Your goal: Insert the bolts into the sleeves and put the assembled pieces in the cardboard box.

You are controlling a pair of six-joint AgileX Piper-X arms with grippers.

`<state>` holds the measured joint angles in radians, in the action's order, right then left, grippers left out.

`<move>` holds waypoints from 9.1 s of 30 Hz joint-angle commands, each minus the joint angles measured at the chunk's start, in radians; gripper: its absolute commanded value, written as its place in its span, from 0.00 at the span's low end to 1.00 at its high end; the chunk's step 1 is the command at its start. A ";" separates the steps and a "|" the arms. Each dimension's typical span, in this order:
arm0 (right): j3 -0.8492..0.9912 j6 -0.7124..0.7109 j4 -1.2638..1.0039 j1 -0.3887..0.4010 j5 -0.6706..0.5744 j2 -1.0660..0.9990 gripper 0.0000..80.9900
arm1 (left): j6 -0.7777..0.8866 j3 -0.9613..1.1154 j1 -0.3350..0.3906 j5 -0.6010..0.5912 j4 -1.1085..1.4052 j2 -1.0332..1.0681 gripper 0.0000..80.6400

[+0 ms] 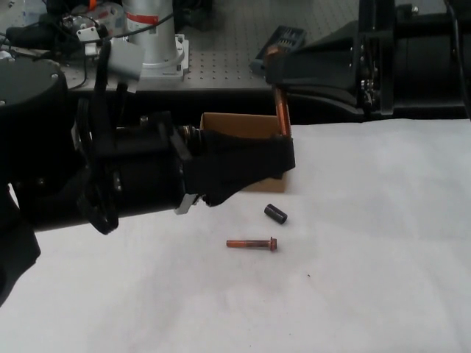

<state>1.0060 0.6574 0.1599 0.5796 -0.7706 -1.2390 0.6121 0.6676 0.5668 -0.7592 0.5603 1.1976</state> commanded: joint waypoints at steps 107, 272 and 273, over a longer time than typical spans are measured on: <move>0.006 -0.071 0.082 0.050 -0.013 0.063 0.02 | 0.055 0.005 0.000 0.275 0.137 -0.011 0.01; 0.678 -1.018 0.686 0.009 0.693 -0.939 0.34 | -0.703 0.143 -0.204 0.284 -1.262 -0.418 0.01; 0.678 -1.018 0.686 0.009 0.693 -0.940 0.34 | -0.702 0.143 -0.206 0.292 -1.262 -0.418 0.01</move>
<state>1.6692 -0.3516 0.8436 0.5845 -0.0708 -2.1701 -0.0722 0.8103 0.3625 -0.4914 -0.7075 0.7876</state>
